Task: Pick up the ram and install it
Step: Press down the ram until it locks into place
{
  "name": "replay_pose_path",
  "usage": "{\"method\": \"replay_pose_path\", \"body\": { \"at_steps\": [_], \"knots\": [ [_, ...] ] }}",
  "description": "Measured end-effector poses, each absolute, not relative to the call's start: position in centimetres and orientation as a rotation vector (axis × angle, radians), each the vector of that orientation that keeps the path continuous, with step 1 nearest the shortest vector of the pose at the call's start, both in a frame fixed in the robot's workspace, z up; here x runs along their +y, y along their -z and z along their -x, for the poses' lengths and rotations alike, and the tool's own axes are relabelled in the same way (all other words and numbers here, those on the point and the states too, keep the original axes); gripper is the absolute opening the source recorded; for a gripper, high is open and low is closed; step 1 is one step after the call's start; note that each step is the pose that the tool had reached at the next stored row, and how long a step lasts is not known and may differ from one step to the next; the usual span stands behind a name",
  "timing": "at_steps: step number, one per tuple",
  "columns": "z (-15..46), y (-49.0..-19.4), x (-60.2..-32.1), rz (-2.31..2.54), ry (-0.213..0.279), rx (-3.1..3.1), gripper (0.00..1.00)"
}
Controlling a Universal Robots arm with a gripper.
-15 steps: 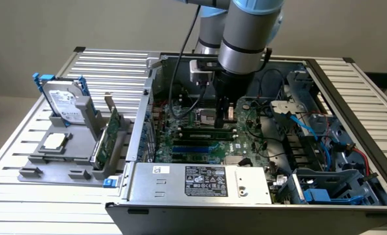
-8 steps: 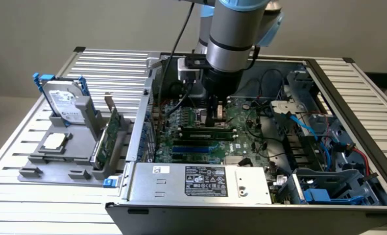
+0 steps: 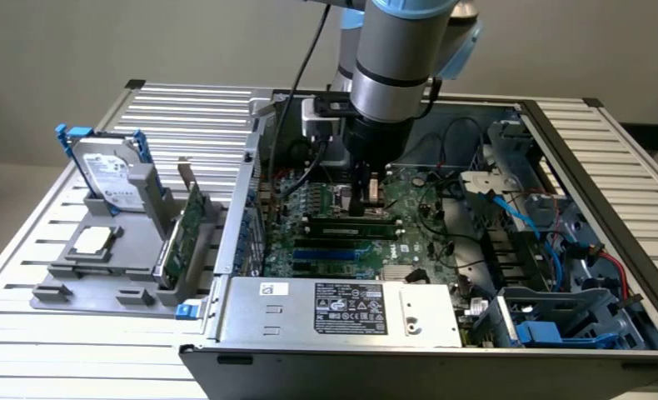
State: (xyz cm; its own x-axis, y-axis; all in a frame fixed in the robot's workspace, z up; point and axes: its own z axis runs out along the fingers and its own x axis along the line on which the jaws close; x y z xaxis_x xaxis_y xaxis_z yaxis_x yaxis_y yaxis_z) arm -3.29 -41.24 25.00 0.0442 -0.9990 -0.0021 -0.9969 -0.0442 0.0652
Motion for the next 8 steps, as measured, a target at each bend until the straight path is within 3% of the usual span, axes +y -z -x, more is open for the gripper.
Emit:
{"method": "replay_pose_path", "body": {
  "at_steps": [8],
  "knots": [
    [3.29, -24.99, -41.24, -2.236, 0.072, -2.140, 0.11]
  ]
}}
